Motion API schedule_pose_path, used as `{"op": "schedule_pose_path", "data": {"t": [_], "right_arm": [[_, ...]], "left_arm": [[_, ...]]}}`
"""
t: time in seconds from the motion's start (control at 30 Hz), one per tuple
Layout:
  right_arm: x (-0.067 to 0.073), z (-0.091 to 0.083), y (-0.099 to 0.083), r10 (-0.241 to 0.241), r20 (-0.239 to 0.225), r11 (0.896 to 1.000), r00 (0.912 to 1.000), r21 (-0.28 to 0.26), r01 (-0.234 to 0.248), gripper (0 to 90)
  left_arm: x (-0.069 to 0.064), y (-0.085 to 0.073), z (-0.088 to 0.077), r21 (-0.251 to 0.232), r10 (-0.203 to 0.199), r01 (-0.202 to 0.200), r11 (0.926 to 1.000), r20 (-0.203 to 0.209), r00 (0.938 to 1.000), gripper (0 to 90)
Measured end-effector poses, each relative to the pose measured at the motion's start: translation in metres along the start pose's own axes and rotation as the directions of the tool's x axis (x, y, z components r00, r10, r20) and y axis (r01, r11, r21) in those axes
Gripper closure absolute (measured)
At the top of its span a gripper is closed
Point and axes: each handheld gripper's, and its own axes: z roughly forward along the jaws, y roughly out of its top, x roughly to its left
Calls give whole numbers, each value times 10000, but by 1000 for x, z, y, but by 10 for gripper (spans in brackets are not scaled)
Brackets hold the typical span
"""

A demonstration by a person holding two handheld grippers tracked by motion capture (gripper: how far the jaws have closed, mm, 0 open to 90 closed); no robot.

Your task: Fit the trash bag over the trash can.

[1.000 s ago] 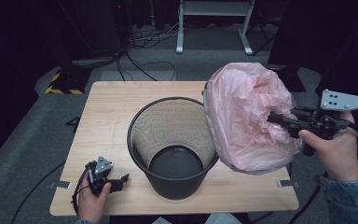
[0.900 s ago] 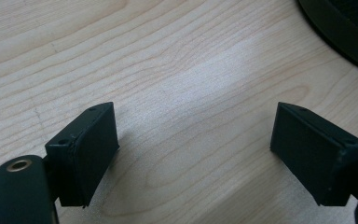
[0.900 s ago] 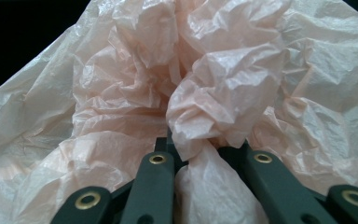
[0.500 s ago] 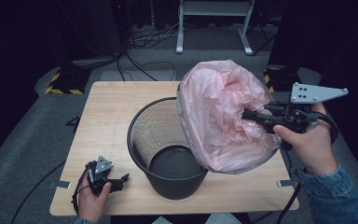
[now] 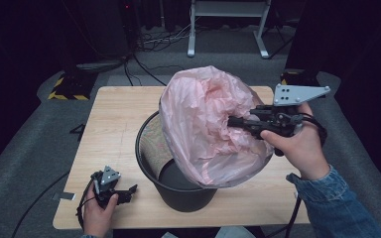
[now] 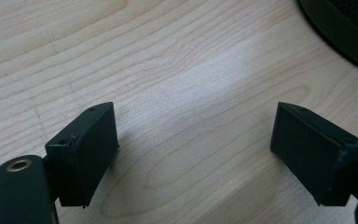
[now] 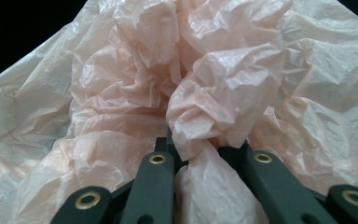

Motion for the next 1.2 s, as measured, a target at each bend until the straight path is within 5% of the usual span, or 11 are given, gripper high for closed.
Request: {"op": "schedule_pose_path", "data": {"t": [1.0,1.1,1.2], "right_arm": [[28,67,8,125,-797,9920,9967,1259,-24,779],[31,71,9,110,-795,9896,9968,1438,6,736],[34,77,9,245,-759,9889,9968,1480,-130,579]], "left_arm": [[1,2,1,55,95,-95,9999,-64,9999,142],[0,2,2,53,39,-38,10000,-119,9999,142],[0,2,2,68,26,-25,10000,-149,9999,142]]}}
